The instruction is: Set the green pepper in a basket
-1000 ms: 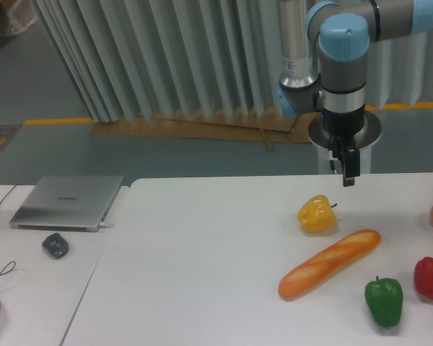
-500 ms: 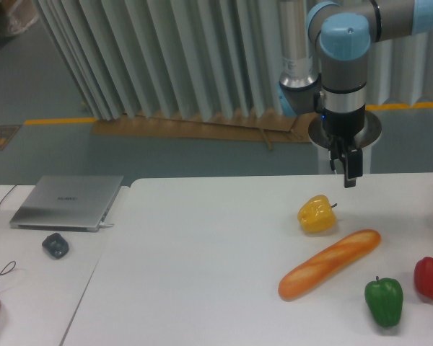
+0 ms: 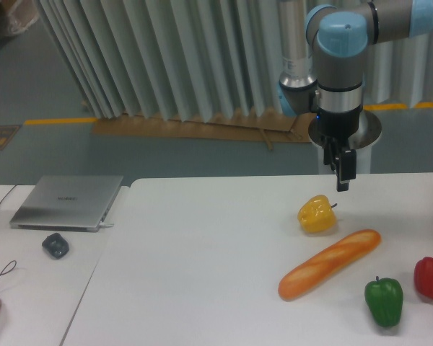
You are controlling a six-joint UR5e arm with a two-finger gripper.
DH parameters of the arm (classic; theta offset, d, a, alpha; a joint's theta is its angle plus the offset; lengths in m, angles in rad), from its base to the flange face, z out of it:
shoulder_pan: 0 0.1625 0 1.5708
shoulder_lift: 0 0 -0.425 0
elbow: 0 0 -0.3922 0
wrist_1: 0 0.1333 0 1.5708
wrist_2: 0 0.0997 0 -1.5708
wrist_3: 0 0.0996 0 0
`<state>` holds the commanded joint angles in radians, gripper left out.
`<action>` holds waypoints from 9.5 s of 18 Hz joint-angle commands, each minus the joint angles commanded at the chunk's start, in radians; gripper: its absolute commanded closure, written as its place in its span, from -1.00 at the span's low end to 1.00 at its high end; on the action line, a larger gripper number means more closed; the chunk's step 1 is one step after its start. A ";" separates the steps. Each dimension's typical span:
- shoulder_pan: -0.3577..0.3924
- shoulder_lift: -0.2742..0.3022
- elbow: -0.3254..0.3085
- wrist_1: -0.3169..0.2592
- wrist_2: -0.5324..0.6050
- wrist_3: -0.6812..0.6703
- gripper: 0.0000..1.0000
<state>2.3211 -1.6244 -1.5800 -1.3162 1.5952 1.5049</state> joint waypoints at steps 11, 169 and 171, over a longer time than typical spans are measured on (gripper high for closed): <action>-0.009 -0.029 -0.017 0.075 -0.097 -0.198 -1.00; 0.253 -0.316 0.106 0.157 -0.253 -0.063 0.06; 0.256 -0.310 0.112 0.153 -0.251 -0.040 0.06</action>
<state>2.5771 -1.9344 -1.4680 -1.1628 1.3438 1.4648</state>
